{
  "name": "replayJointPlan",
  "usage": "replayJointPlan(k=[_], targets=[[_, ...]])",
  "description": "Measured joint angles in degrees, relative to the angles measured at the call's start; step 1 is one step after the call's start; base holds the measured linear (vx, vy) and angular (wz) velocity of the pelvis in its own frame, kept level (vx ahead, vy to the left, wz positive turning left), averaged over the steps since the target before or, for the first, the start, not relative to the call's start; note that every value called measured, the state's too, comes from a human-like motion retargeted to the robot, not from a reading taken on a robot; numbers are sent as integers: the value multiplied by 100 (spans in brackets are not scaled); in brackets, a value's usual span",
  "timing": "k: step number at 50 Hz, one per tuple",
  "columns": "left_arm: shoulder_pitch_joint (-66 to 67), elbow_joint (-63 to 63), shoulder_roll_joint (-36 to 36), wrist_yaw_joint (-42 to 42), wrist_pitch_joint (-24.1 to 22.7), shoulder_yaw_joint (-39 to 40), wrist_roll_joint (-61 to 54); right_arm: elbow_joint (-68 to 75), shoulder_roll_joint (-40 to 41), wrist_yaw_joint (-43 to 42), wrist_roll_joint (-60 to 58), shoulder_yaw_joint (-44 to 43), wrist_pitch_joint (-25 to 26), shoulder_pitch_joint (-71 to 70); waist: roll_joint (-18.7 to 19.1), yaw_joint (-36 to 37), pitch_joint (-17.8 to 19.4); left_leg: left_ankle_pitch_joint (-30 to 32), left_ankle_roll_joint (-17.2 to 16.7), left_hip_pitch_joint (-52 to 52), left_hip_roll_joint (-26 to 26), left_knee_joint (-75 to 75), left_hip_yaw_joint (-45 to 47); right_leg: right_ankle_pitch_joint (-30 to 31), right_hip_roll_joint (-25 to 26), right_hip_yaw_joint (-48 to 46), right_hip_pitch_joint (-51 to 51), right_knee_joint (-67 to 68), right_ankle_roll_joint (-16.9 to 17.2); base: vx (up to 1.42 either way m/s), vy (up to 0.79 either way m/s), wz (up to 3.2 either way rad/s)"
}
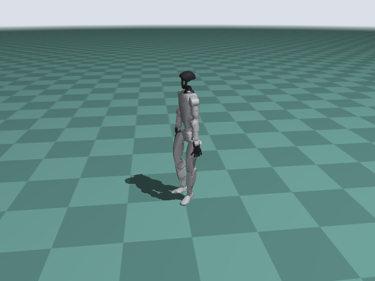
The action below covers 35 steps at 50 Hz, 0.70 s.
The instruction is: In place motions
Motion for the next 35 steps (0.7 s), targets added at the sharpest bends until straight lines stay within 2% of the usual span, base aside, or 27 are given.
replayJointPlan(k=[2,6,8,10,19,23,26,30,35], targets=[[4,4,53,7,7,10,-21,7,6,32,-38,6,-9,44,-62,133,24,-1,-18,59,12,-9,132,-17,122,419,18,-88,13,3,-5,-47],[48,148,82,50,70,94,-43,123,-20,78,-179,-1,22,179,-193,303,-59,-9,-51,162,-75,2,178,98,53,226,192,-375,48,14,-4,4],[59,233,27,121,105,125,-70,213,-46,91,-317,-44,97,191,-153,-84,-62,53,-24,169,-151,41,-301,245,9,-250,369,-626,68,15,-3,175],[100,268,-42,206,114,200,-128,259,-66,95,-439,3,178,188,-126,-167,-63,71,-25,207,-155,47,-388,301,-49,-582,484,-748,103,10,-4,82],[241,338,-391,171,45,-23,41,203,-69,362,-635,-50,394,44,180,-745,-315,60,-49,368,-229,-85,-869,183,45,-1068,636,-859,28,7,0,56],[193,291,-404,390,102,-316,365,121,-17,573,-380,-97,367,44,176,-509,-369,132,-158,212,-75,96,-636,173,33,-875,649,-866,-14,0,2,-36],[132,284,-369,231,102,-382,501,95,23,577,-301,-88,373,55,170,-272,-390,168,-198,90,26,244,-449,188,43,-673,655,-884,-35,0,-1,-46],[55,269,-335,-72,100,-323,471,73,58,560,-402,-30,359,79,276,-214,-439,178,-170,111,24,206,-469,170,117,-704,692,-914,-67,3,-2,11],[8,196,-347,38,78,-144,143,123,68,574,-559,20,355,106,358,-268,-495,191,-179,92,17,199,-626,130,123,-844,714,-917,-84,10,-4,30]])
